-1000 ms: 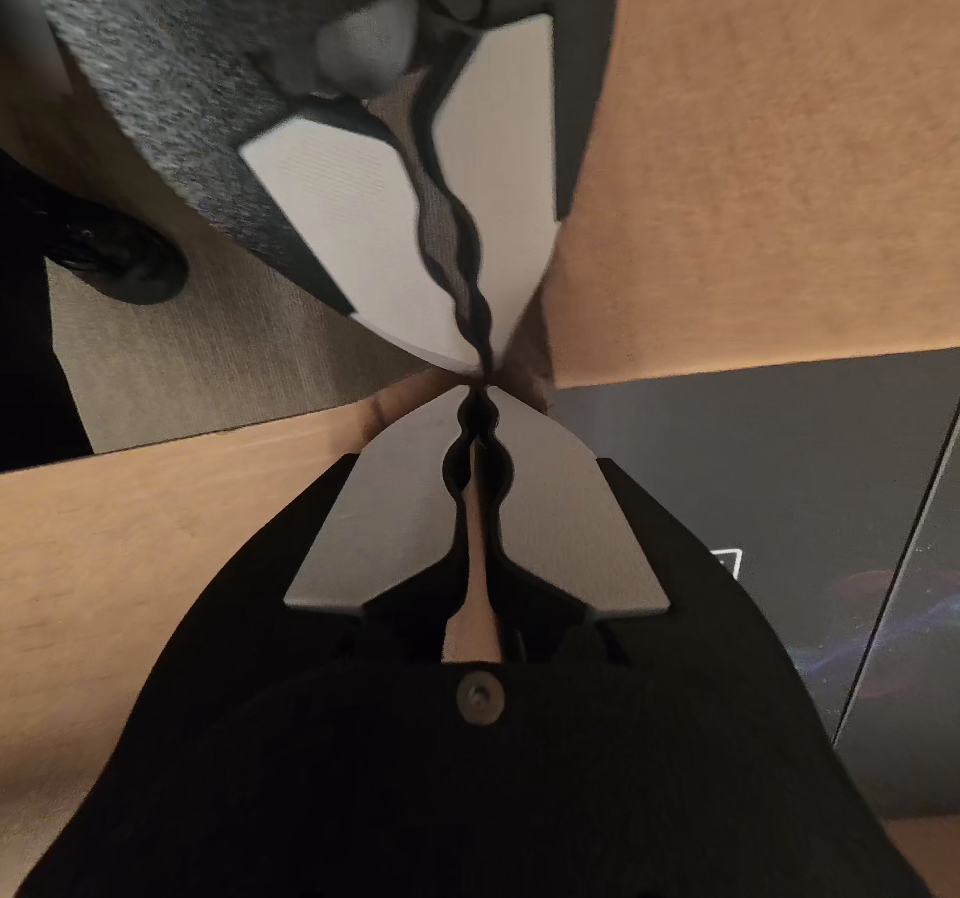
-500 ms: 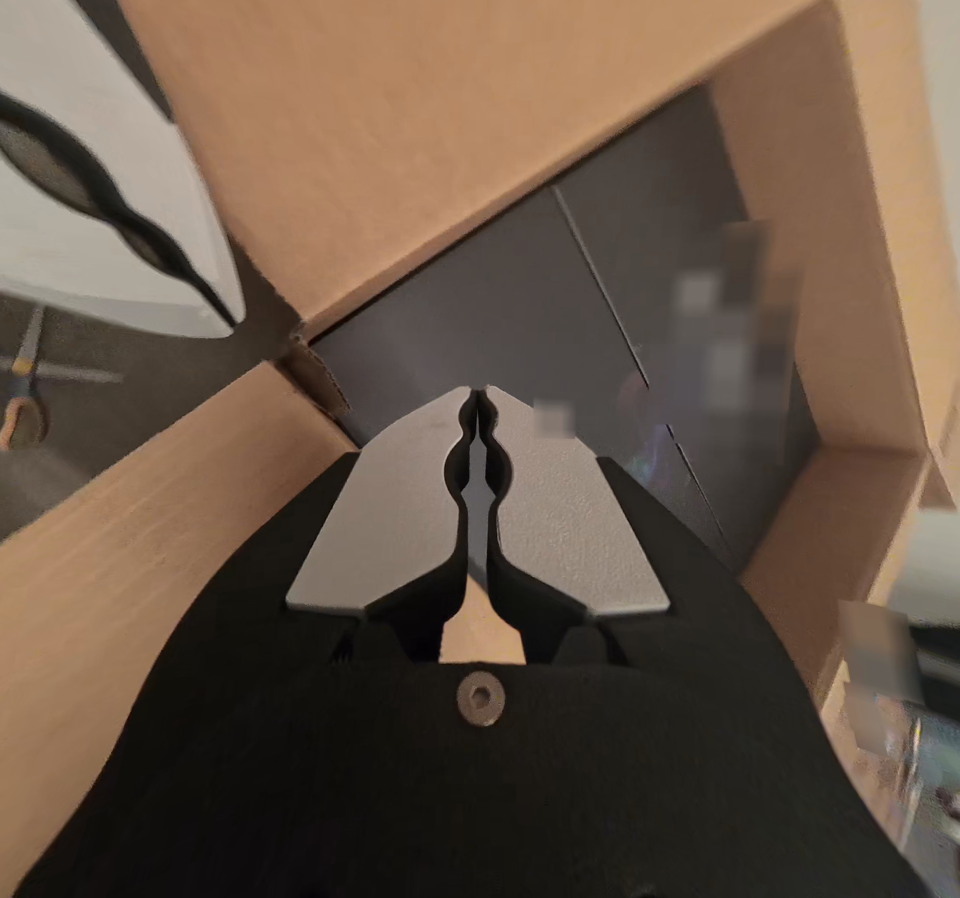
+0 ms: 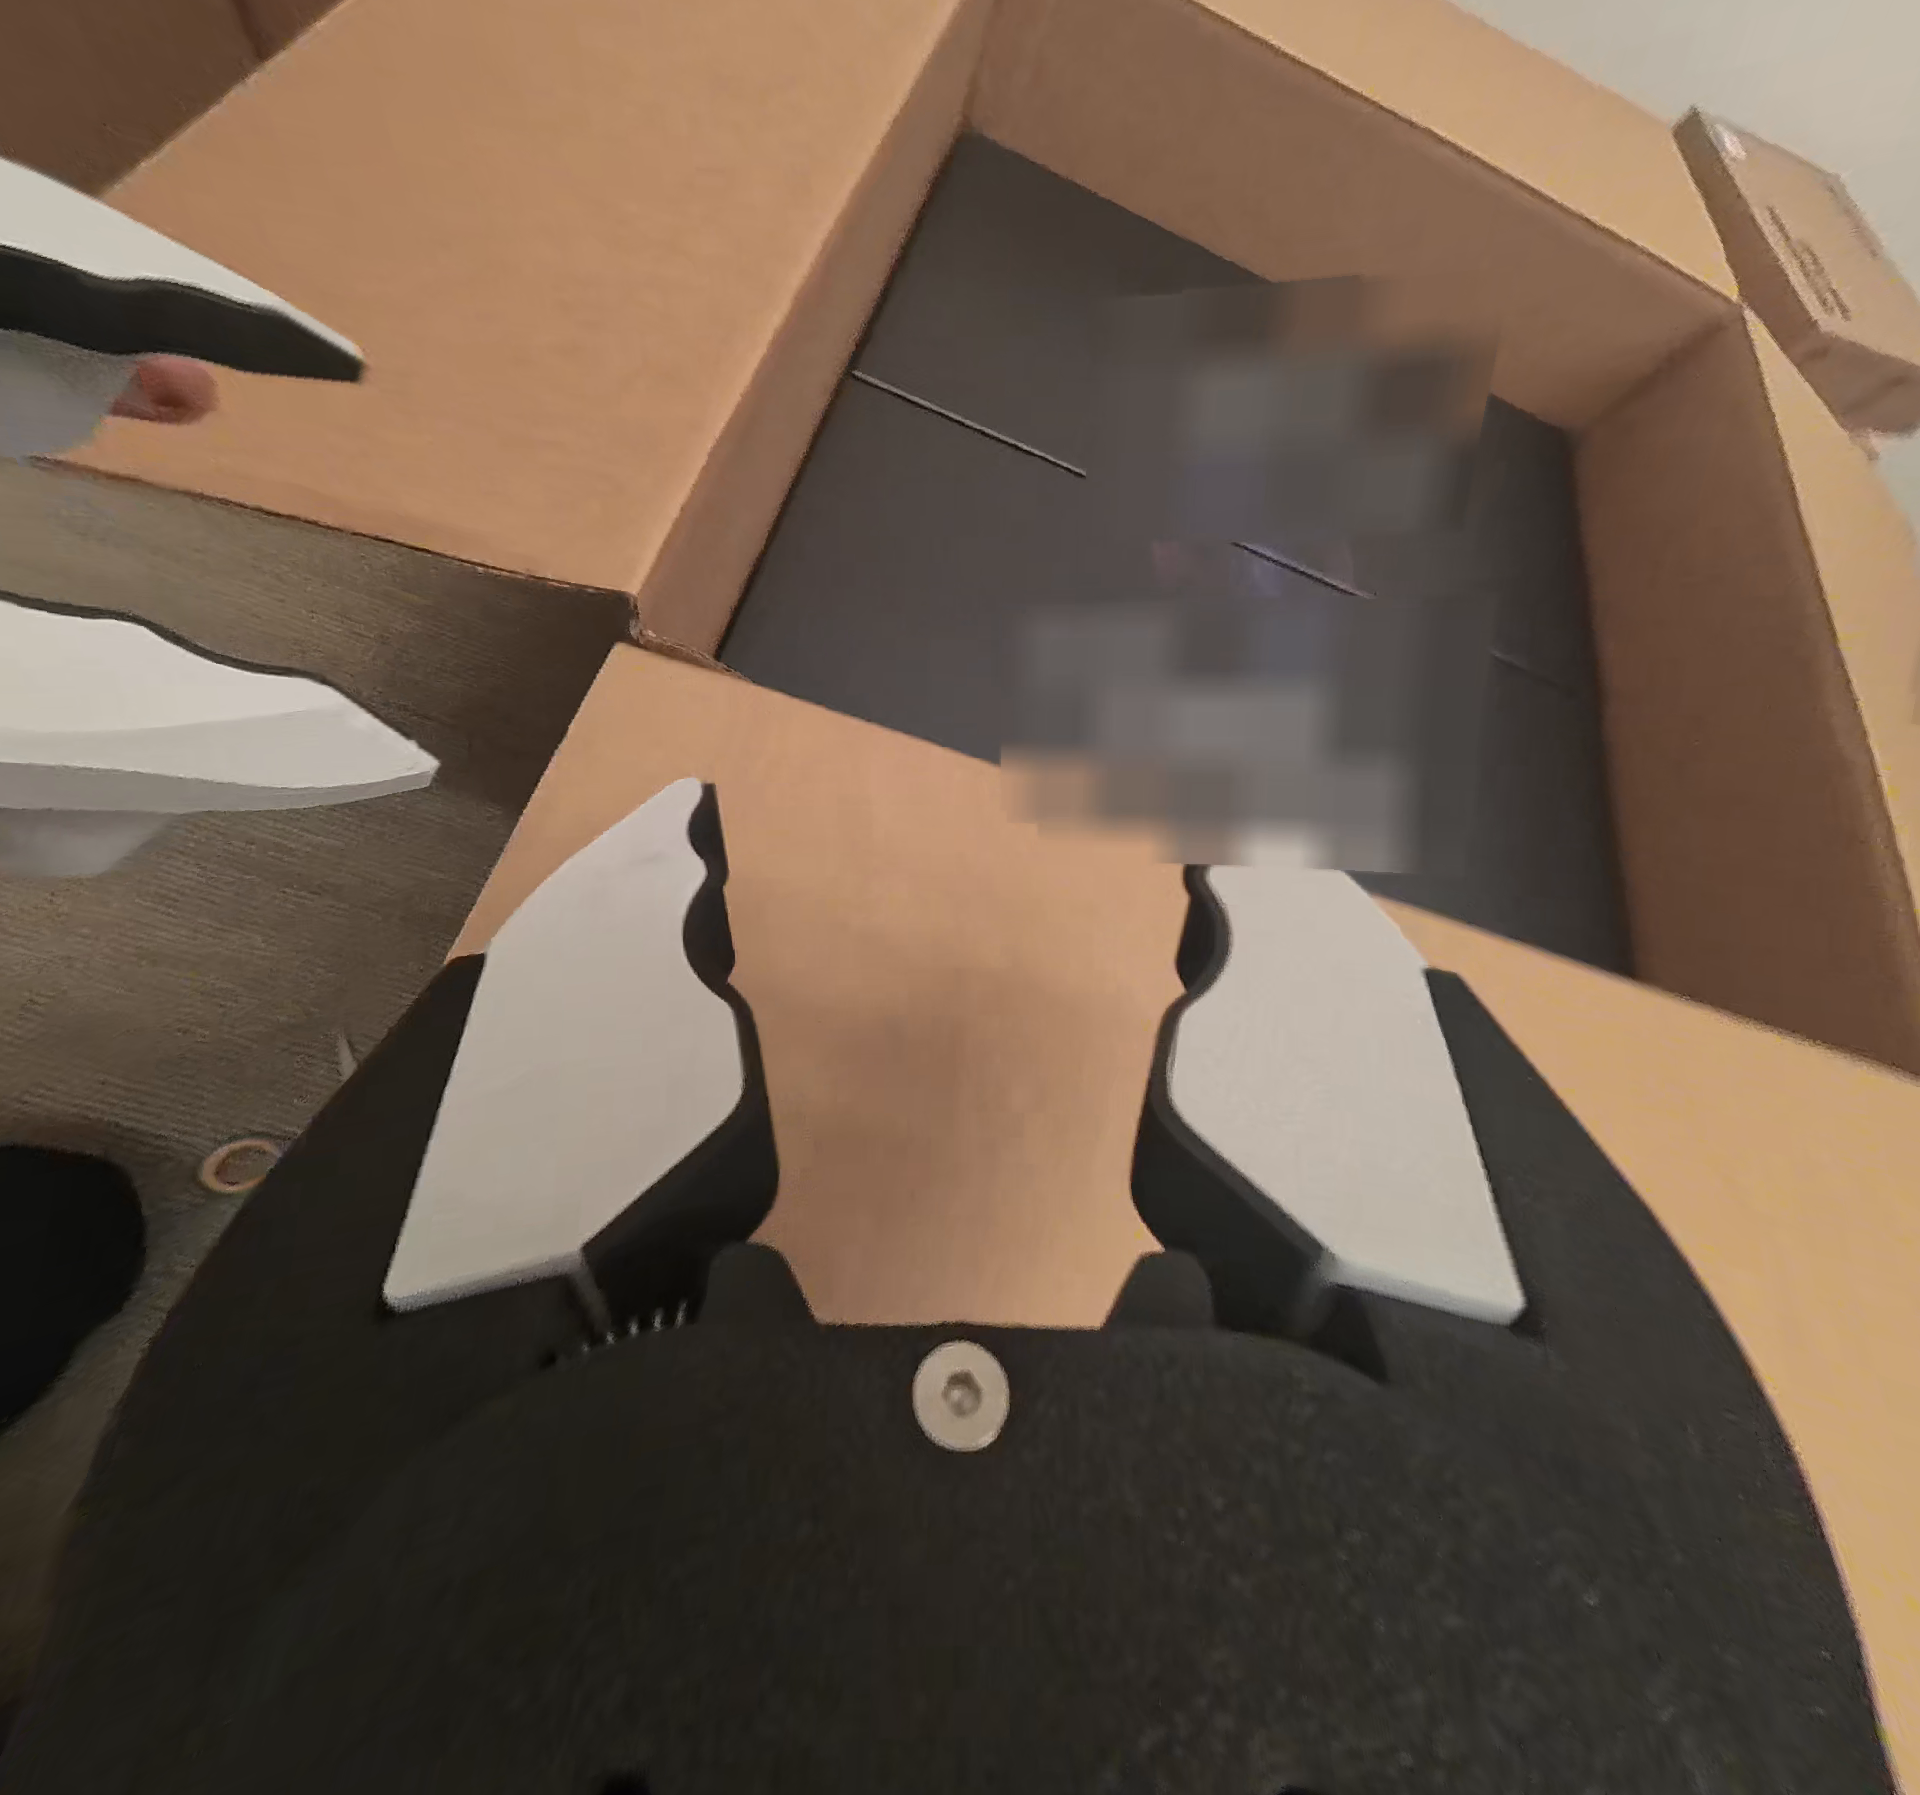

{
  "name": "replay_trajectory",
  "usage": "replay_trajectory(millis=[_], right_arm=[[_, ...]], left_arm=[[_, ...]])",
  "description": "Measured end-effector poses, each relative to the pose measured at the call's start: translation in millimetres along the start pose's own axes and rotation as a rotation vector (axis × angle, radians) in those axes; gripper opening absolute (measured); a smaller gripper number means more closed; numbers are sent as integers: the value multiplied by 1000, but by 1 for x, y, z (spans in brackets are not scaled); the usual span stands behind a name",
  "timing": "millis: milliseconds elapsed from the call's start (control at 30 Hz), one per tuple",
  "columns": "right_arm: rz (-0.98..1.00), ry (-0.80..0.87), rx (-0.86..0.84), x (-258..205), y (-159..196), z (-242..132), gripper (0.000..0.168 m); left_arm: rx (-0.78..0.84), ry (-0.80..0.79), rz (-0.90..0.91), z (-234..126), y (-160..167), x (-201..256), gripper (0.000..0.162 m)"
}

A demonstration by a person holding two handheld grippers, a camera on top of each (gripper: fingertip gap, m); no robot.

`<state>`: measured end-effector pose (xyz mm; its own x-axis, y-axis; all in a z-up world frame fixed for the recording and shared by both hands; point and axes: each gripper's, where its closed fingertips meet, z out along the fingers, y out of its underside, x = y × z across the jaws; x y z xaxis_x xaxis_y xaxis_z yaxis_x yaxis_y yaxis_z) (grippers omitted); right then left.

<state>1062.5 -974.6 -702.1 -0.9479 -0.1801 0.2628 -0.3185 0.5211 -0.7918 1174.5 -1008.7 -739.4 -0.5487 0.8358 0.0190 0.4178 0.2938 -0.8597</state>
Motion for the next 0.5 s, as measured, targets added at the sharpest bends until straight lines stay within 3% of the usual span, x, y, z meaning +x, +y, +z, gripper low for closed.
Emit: replay_trajectory(millis=[33, 67, 267, 500], right_arm=[[32, 6, -4, 5, -1, -10, 89], [55, 12, -3, 9, -4, -20, 89], [123, 103, -13, 33, -41, -89, 60], [92, 68, -47, 29, -114, -176, 33]], left_arm=[[-13, 2, 1, -5, -5, 3, 97], [-13, 18, 2, -13, -12, 8, 85], [27, -37, -50, -74, -84, 9, 39], [22, -23, 10, -162, -194, 21, 14]])
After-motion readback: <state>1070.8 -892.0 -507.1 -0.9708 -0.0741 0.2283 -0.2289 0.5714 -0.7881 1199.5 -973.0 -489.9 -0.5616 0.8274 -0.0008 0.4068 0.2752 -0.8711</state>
